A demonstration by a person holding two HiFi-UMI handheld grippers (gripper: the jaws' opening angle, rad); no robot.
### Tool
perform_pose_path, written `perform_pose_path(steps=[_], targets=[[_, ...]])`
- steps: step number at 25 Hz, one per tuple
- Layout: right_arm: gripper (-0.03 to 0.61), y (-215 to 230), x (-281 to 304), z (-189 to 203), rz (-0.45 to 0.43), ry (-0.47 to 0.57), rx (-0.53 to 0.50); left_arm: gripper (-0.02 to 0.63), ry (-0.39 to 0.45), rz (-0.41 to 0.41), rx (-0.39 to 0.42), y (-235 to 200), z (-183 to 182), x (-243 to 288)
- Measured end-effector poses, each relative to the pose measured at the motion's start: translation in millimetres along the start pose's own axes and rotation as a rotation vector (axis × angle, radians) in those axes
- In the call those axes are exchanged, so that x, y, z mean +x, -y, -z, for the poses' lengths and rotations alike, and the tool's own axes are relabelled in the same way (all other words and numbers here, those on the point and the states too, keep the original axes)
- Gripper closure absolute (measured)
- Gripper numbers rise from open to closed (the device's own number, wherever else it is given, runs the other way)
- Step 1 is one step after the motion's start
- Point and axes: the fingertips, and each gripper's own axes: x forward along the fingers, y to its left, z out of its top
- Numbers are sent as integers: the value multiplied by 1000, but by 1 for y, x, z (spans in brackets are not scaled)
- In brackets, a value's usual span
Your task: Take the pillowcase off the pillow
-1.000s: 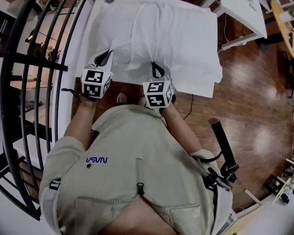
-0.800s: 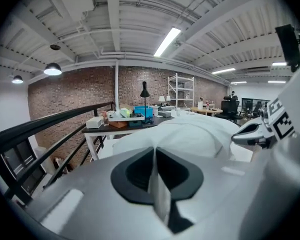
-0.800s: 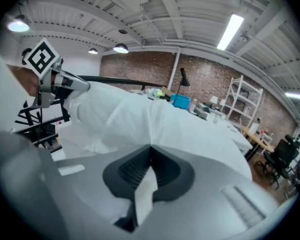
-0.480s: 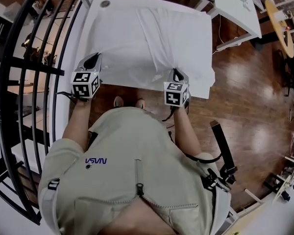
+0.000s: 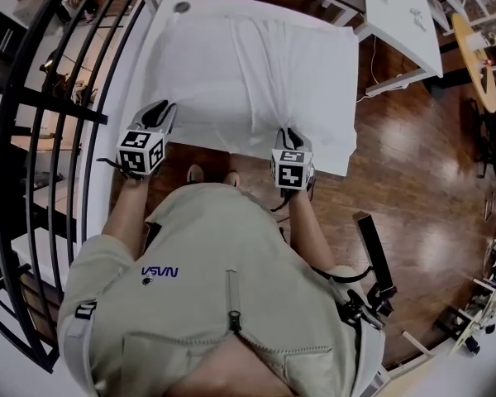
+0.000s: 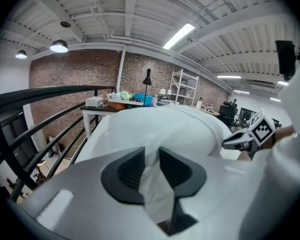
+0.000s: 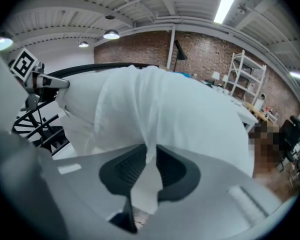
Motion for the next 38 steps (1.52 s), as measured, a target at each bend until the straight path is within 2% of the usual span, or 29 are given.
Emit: perform_pose_path(steps=[2, 7, 13, 21, 27, 30, 32, 35, 38], targets=[[491, 0, -10, -9, -38, 41, 5, 509, 40, 18, 19, 8, -21, -8], [491, 0, -47, -47, -117, 203, 34, 463, 118, 11, 47, 22, -70, -7], [491, 1, -62, -97, -163, 318, 5, 434, 104, 2, 100, 27, -102, 31], [491, 19, -40, -173, -156, 363, -71, 412, 104, 17, 151, 5, -156, 101], [491, 26, -1, -260, -152, 379, -172, 354, 2, 30, 179, -22, -180, 170], [489, 18, 24, -293, -165, 368, -221, 327, -110, 42, 196, -36, -159, 202], [483, 11, 41, -308, -178, 350, -249, 327, -193, 78, 180, -38, -136, 215], [471, 1, 74, -324, -202, 293, -284, 378, -274, 153, 160, -27, -109, 220], [442, -8, 112, -325, -232, 203, -314, 487, -296, 192, 177, -2, -99, 206]])
